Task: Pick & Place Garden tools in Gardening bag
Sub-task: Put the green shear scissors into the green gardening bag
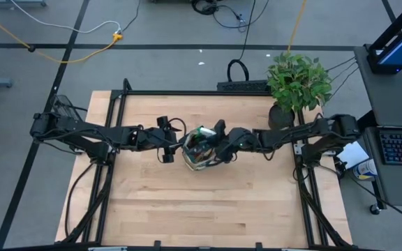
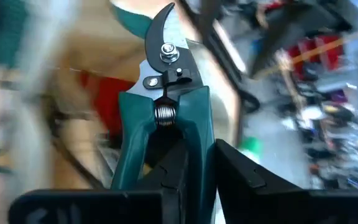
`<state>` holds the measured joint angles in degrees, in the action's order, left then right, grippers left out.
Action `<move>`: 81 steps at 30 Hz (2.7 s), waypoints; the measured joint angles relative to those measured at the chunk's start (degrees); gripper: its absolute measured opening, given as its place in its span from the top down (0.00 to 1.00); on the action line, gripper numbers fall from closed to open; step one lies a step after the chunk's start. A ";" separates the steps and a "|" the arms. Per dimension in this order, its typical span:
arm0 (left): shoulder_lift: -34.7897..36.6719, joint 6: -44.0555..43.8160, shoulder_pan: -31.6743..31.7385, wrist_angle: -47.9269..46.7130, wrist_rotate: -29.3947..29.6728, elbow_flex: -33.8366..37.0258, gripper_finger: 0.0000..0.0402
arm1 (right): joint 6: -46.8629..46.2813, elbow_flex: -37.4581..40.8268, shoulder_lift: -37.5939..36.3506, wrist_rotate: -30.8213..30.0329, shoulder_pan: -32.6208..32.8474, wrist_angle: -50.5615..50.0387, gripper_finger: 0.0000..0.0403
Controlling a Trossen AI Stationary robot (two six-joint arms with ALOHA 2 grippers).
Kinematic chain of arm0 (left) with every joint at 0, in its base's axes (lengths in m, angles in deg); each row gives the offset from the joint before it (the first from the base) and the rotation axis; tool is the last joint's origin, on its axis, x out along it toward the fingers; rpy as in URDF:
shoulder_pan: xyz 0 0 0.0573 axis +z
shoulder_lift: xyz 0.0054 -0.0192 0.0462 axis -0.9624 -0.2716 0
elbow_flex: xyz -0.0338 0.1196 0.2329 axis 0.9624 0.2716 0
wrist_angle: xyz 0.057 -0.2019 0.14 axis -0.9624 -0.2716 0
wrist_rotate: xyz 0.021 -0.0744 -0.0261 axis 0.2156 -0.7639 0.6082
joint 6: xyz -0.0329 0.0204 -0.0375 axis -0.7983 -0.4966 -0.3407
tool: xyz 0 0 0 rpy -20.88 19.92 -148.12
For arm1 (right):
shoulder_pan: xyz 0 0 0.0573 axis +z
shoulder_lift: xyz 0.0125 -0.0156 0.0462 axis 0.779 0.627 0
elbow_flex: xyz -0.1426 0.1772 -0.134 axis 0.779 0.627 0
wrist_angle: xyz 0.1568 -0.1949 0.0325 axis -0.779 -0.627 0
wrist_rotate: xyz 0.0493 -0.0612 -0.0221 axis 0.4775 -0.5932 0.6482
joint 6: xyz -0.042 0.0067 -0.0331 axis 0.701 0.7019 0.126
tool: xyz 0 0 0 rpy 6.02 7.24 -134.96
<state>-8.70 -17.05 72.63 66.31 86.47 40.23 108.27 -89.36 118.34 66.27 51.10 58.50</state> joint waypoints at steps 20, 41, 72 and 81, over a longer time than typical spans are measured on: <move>0.00 1.15 0.00 -0.18 0.00 -0.01 0.33 | -8.66 0.04 -3.56 -2.14 0.08 -10.30 0.88; 0.00 0.98 0.00 0.04 -0.42 -0.01 0.33 | -8.87 -0.01 -3.19 9.52 -0.70 -5.92 0.61; 0.02 8.62 -1.90 13.70 -1.07 -0.01 0.33 | -19.13 0.62 0.21 9.78 -2.17 -6.47 0.60; -1.67 2.83 -2.14 21.48 -12.11 -0.06 0.33 | -12.05 1.99 -0.38 9.56 -1.19 -0.84 0.60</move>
<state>-10.37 -14.22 70.49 87.79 74.36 40.17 96.22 -87.37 117.96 75.83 49.91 57.67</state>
